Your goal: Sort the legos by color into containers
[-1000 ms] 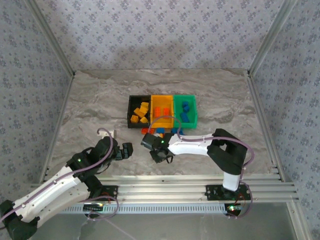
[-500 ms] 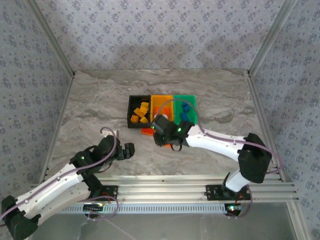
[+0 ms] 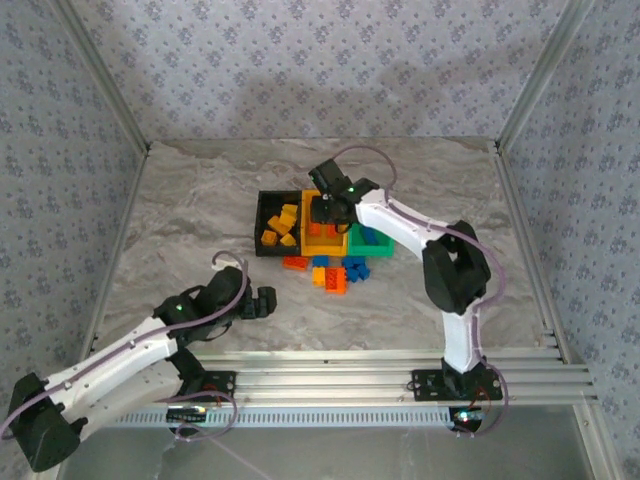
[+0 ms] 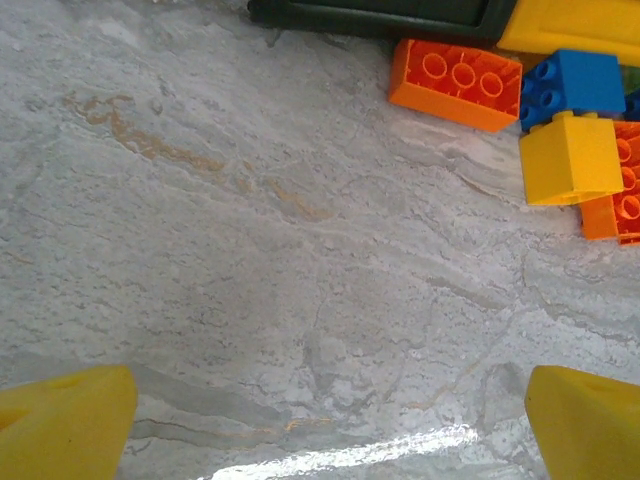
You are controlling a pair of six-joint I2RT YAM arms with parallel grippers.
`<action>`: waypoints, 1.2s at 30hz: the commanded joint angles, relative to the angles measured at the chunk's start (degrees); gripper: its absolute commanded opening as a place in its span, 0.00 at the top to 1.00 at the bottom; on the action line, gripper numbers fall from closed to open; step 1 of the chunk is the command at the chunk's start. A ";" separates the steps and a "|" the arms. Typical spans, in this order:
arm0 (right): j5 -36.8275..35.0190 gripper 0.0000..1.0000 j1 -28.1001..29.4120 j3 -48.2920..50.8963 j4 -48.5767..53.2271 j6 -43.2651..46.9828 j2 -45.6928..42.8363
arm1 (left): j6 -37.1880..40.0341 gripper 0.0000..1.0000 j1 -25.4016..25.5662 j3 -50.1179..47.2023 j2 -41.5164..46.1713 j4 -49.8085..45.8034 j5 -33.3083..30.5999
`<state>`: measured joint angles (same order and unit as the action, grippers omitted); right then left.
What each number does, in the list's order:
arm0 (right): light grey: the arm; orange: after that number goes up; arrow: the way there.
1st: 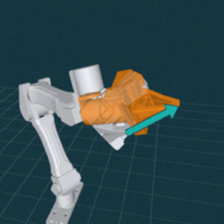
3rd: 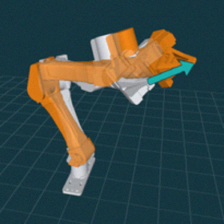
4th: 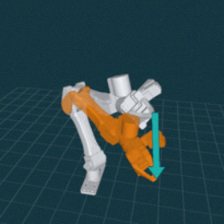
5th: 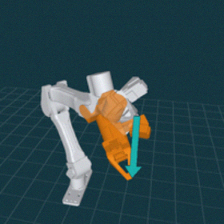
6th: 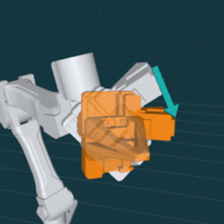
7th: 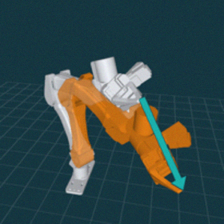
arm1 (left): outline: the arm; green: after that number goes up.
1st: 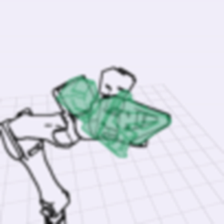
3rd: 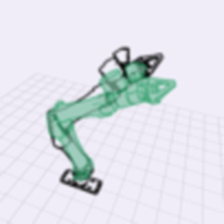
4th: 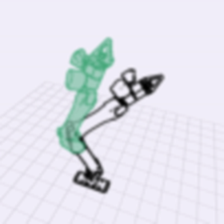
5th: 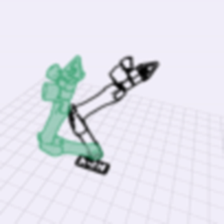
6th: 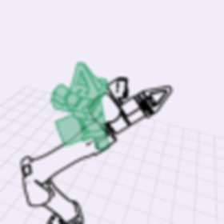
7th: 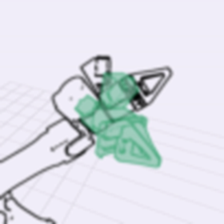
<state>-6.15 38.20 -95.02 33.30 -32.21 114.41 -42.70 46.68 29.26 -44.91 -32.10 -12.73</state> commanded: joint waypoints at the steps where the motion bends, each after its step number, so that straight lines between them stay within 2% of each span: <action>1: 1.68 0.43 -0.61 -4.68 3.76 0.42 1.77 | 1.50 0.00 -0.31 1.41 -1.10 2.50 1.43; 3: 1.82 0.35 -0.77 -5.65 3.47 0.25 1.77 | 1.83 0.00 -0.36 1.76 -1.86 3.05 1.66; 7: -0.49 0.28 -0.15 -4.66 1.67 0.46 -1.68 | 3.20 0.00 -0.36 3.09 -3.79 4.60 2.71; 9: -1.47 0.26 0.74 -0.92 -1.16 0.72 -5.51 | 4.13 0.00 -0.28 3.97 -5.64 6.11 3.61; 13: -2.27 0.23 3.37 13.01 -10.83 0.57 -16.79 | 5.19 0.00 0.06 6.50 -11.83 10.42 4.64; 16: -3.49 0.22 4.64 22.45 -14.79 -0.37 -24.74 | 5.86 0.01 1.07 8.92 -17.99 14.16 4.39; 23: -7.43 0.22 4.79 39.00 -14.27 -5.63 -39.16 | 8.06 0.11 5.84 17.79 -34.74 19.98 1.09; 29: -8.08 0.20 4.19 46.32 -14.63 -7.41 -48.84 | 8.59 0.20 6.41 22.97 -44.41 20.78 -0.10; 32: -8.32 0.20 3.91 47.85 -13.95 -7.87 -51.53 | 8.86 0.25 6.74 24.71 -47.70 20.34 -0.23; 36: -8.35 0.20 3.61 48.49 -13.55 -7.78 -53.46 | 8.77 0.27 7.11 25.80 -50.85 19.75 -1.14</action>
<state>-12.84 42.24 -47.27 19.44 -38.65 62.26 -34.87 53.19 53.12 -94.41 -12.10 -12.21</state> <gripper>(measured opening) 0.801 0.732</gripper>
